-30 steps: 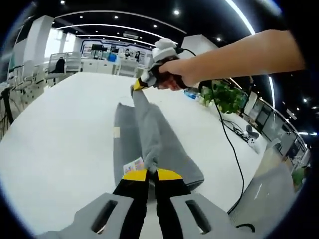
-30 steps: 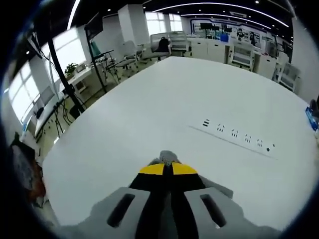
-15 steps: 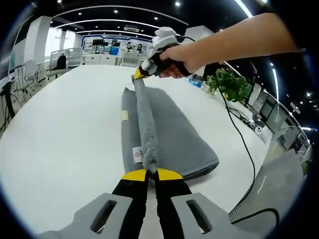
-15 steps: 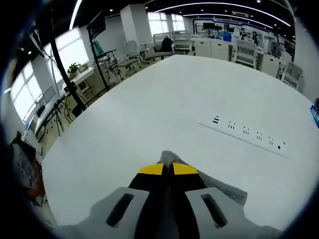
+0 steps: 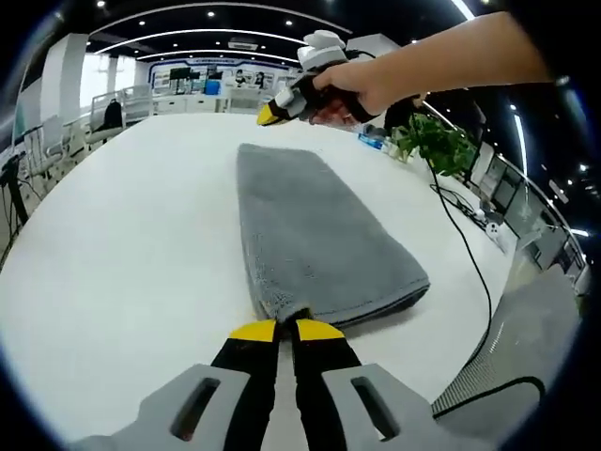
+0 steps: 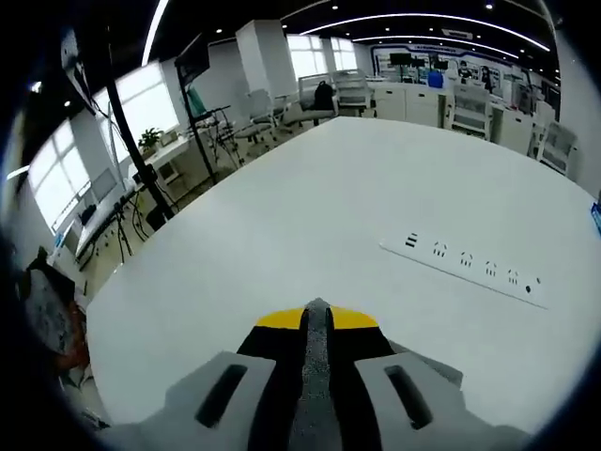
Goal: Fold the towel on the table until its edges align and the towel forms a compact rectangular stack.
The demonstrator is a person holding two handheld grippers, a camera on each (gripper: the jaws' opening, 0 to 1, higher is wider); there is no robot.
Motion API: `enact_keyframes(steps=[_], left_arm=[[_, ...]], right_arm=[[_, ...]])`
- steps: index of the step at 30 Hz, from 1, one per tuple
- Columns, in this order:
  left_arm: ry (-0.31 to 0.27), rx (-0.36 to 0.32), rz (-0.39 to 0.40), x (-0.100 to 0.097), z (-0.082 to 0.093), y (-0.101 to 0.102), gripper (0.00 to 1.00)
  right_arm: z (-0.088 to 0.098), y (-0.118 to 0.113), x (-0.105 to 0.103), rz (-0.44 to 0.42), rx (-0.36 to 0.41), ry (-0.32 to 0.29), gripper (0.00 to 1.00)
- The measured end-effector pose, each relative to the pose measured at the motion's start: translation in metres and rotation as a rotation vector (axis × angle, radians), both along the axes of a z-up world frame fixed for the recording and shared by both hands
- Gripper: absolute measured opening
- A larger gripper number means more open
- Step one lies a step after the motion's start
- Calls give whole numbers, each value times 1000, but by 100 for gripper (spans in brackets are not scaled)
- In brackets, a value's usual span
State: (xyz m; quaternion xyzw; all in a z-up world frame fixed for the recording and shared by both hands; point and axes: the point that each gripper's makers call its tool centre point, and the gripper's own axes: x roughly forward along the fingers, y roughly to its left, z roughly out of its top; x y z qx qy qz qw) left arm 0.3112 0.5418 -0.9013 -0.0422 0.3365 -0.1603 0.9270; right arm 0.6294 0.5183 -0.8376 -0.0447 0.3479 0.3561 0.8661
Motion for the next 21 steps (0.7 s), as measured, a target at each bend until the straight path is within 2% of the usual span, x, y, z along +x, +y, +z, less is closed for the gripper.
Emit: enact_keyframes(steps=[1, 5, 6, 7, 10, 14, 20, 21], left_arm=[[2, 0, 0, 0, 0, 0, 5], [-7, 14, 1, -1, 2, 3, 6], [4, 5, 10, -3, 0, 4, 6], [45, -13, 10, -10, -3, 1, 6], [6, 42, -23, -13, 1, 0, 6], [-7, 41, -7, -12, 11, 4, 6], [-132, 129, -20, 2, 41, 10, 9], [-133, 129, -27, 3, 42, 8, 9]], right_arm=[[6, -4, -2, 0, -1, -8, 10], [10, -7, -2, 7, 2, -11, 11], [11, -8, -3, 8, 2, -12, 11], [17, -14, -6, 7, -2, -21, 12], [19, -16, -6, -3, 13, -13, 14], [24, -20, -11, 4, 25, -21, 16], [36, -29, -19, 6, 31, -55, 27], [38, -30, -23, 6, 33, -59, 27]])
